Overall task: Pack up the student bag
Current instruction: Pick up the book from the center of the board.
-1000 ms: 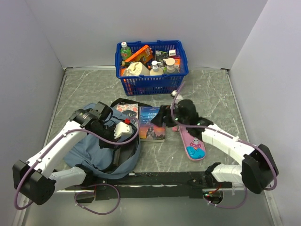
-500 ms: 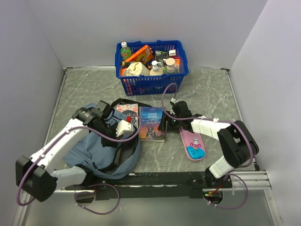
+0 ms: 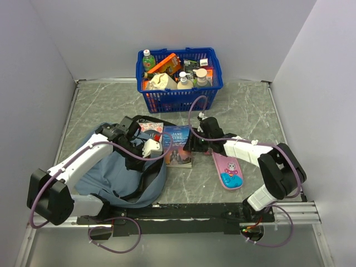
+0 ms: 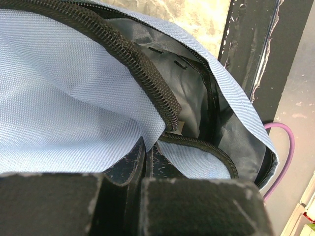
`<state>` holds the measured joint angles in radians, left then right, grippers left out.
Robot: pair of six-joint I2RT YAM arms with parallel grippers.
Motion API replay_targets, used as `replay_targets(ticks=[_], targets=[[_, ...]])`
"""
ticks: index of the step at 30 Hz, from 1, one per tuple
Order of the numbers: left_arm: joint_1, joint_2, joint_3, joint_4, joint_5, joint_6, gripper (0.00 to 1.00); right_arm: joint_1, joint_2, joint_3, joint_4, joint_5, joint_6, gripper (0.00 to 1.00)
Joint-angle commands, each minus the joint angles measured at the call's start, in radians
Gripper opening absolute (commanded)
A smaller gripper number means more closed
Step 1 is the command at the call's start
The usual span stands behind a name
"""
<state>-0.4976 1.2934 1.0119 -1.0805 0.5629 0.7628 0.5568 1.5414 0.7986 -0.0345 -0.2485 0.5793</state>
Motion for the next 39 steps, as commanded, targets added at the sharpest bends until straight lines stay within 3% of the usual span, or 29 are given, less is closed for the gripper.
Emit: replay_targets(ticks=[1,8,25,28,32,34,39], targets=[[0.004,-0.029,-0.006,0.047,0.029,0.009,0.01,0.052,-0.089,0.088,0.039,-0.018,0.033,0.55],[0.005,-0.031,0.004,0.037,0.041,0.013,0.01,0.084,-0.106,0.105,0.021,-0.005,0.047,0.55],[0.005,-0.063,0.028,0.01,0.069,0.007,0.01,0.084,0.086,0.048,0.03,-0.021,0.062,0.53],[0.005,-0.066,0.03,0.011,0.072,0.003,0.01,0.083,0.074,0.028,0.056,-0.015,0.076,0.39],[0.004,-0.065,0.04,0.005,0.072,-0.002,0.01,0.083,0.013,0.017,0.054,0.008,0.083,0.08],[0.005,-0.065,0.056,-0.001,0.072,-0.002,0.01,0.083,-0.015,0.021,0.042,0.012,0.082,0.0],[0.005,-0.085,0.093,0.019,0.058,-0.043,0.01,0.063,-0.125,0.017,0.061,-0.029,0.108,0.0]])
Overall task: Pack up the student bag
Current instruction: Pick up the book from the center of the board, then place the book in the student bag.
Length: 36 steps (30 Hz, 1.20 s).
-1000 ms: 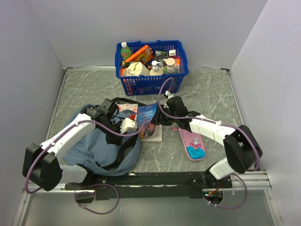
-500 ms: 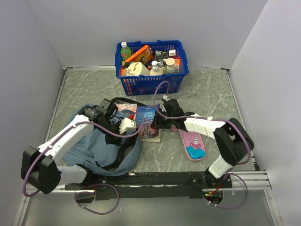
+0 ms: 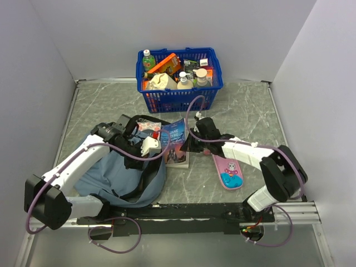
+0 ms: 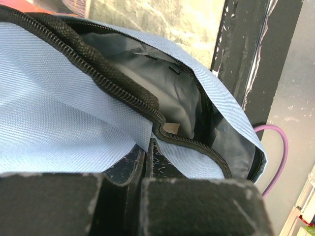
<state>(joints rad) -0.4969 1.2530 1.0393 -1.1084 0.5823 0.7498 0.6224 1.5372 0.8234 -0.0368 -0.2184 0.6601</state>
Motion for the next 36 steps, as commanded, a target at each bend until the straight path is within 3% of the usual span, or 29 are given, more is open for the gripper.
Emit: replay_targets(ticks=[1,9,19,25,32,36], targets=[[0.004,-0.05,0.067,0.065,0.033,-0.053,0.01,-0.013,-0.159,-0.006,0.066,-0.068,0.041,0.0],[0.034,-0.151,0.048,0.212,-0.133,-0.194,0.01,-0.05,-0.322,0.089,-0.015,-0.113,0.056,0.0],[0.109,-0.202,-0.031,0.222,-0.11,-0.202,0.01,-0.046,-0.42,0.281,-0.123,-0.183,0.056,0.0],[0.11,-0.214,-0.05,0.231,-0.099,-0.205,0.01,0.046,-0.42,0.394,-0.172,-0.182,0.042,0.0],[0.11,-0.236,-0.048,0.263,-0.101,-0.236,0.01,0.169,-0.405,0.381,-0.137,-0.147,0.064,0.0],[0.113,-0.254,-0.033,0.278,-0.093,-0.251,0.01,0.215,-0.396,0.274,-0.048,-0.148,0.14,0.0]])
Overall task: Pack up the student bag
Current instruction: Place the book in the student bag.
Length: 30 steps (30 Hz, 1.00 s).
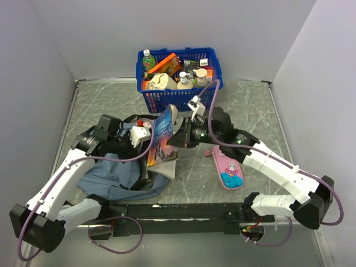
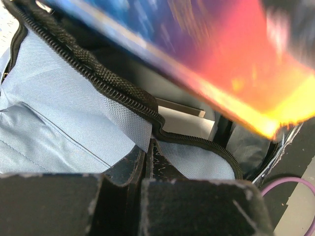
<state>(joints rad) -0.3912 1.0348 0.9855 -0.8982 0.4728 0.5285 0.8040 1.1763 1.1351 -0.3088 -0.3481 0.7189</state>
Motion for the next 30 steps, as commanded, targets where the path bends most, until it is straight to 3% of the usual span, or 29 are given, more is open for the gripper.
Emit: replay_targets(ticks=[1,9,15,19,24,30], targets=[[0.008,-0.042,0.034,0.068,0.02,-0.03,0.01,0.041,-0.033,-0.104,0.256,-0.025,0.097,0.0],[0.009,-0.028,0.11,-0.005,0.119,0.013,0.01,0.075,0.077,-0.356,0.566,-0.104,0.229,0.0],[0.009,-0.012,0.119,-0.041,0.153,0.041,0.01,0.098,0.19,-0.373,0.583,-0.121,0.24,0.0],[0.009,-0.004,0.11,-0.048,0.159,0.05,0.01,0.107,0.197,-0.383,0.461,-0.063,0.223,0.0],[0.009,0.008,0.102,-0.047,0.167,0.056,0.01,0.109,0.093,-0.406,0.369,0.015,0.169,0.0],[0.009,0.025,0.108,-0.038,0.185,0.048,0.01,0.1,-0.035,-0.22,0.153,0.103,0.056,0.0]])
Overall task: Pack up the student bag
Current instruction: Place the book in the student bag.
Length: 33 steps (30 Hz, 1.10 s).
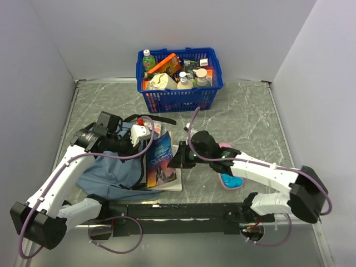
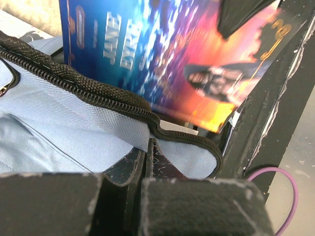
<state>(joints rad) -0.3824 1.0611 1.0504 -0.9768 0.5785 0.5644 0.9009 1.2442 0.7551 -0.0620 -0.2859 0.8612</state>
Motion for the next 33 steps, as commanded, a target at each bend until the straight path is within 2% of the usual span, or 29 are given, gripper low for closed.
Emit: replay_targets(ticks=[1,5,11,17,22,26,31,33], targets=[[0.0,-0.004,0.043,0.043,0.08,0.012,0.01,0.003,-0.109,0.179,-0.111,0.039,-0.096,0.0],[0.0,-0.004,0.046,0.038,0.083,0.014,0.01,0.004,-0.094,0.236,-0.13,-0.013,-0.105,0.0],[0.0,-0.012,0.042,0.04,0.087,0.014,0.01,0.004,-0.046,0.222,0.004,-0.116,-0.06,0.0],[0.0,-0.021,0.028,0.043,0.09,0.015,0.01,0.018,0.001,0.317,0.093,-0.225,-0.088,0.0],[0.0,-0.033,0.013,0.053,0.092,0.012,0.01,0.044,0.023,0.395,0.119,-0.304,-0.117,0.0],[0.0,-0.032,0.007,0.055,0.089,0.015,0.01,0.073,0.008,0.447,0.09,-0.303,-0.146,0.0],[0.0,-0.027,0.02,0.052,0.095,0.014,0.01,0.079,0.043,0.417,0.145,-0.355,-0.13,0.0],[0.0,-0.027,0.028,0.043,0.092,0.017,0.01,0.066,0.069,0.371,0.218,-0.419,-0.113,0.0]])
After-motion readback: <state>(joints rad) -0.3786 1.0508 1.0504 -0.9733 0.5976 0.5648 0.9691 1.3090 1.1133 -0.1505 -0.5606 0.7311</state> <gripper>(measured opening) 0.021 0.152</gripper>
